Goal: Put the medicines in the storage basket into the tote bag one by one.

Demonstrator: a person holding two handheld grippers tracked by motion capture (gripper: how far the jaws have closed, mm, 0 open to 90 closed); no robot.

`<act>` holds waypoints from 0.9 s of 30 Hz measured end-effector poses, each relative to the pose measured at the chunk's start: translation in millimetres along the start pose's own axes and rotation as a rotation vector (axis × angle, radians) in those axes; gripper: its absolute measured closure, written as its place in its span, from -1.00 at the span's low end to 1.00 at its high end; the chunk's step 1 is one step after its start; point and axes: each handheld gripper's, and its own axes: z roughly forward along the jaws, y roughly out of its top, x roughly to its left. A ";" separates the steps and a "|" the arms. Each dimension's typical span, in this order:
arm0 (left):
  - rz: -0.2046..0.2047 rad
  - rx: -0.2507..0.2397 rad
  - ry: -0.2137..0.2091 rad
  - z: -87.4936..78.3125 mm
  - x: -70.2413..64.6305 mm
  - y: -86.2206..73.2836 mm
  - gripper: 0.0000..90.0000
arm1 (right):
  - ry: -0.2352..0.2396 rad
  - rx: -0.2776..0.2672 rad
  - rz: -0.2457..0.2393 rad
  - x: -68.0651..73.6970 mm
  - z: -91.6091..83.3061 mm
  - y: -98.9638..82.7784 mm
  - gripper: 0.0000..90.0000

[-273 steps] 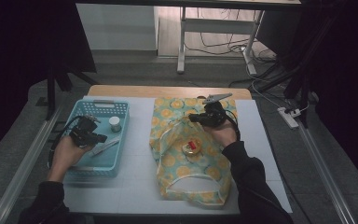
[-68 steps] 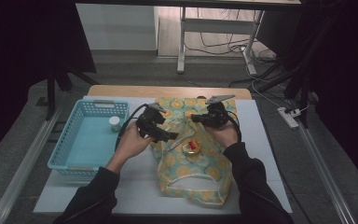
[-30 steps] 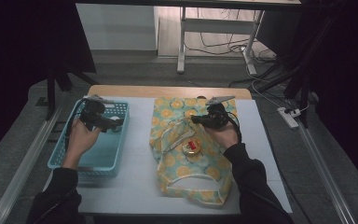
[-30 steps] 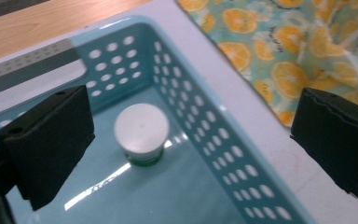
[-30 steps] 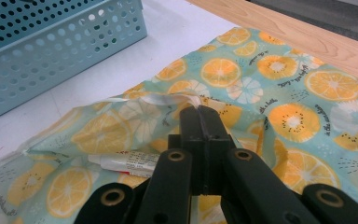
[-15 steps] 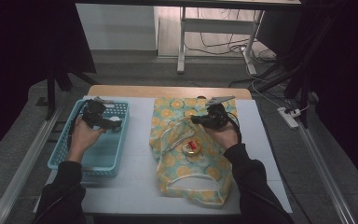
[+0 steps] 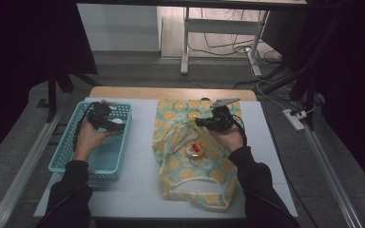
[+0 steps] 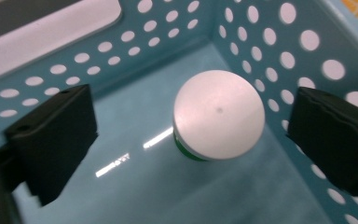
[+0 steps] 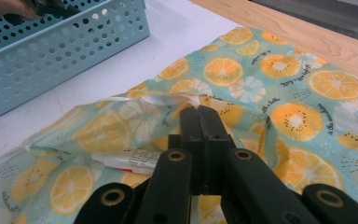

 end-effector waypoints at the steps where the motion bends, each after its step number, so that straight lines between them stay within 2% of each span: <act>1: 0.007 0.001 -0.005 0.2 -0.5 0.1 -0.79 | 0.000 0.000 0.000 -0.1 -0.2 0.0 1.00; 3: 0.027 0.007 -0.010 0.5 -1.6 0.6 -0.56 | -0.001 0.001 0.000 -0.2 -0.4 0.1 1.00; 5: 0.039 -0.001 -0.008 -0.2 -3.0 1.8 -0.47 | -0.001 0.001 -0.001 -0.2 -0.5 0.3 1.00; 7: 0.035 -0.016 -0.027 -1.6 -3.2 2.9 -0.23 | -0.001 0.002 -0.002 0.0 -0.3 0.5 1.00; 10: 0.040 0.006 -0.042 0.1 -4.9 3.9 0.05 | 0.001 0.004 -0.004 0.7 0.5 0.7 1.00; 11: 0.041 0.012 -0.039 0.9 -5.5 4.0 0.09 | 0.001 0.005 -0.004 0.8 0.5 0.9 1.00; 24: 0.017 0.031 -0.045 -5.2 -2.9 1.7 0.12 | 0.001 0.002 -0.004 1.0 -0.2 0.7 1.00; 27: -0.004 0.022 -0.053 -9.8 0.0 0.6 0.12 | 0.000 0.000 -0.005 1.2 -0.5 1.1 1.00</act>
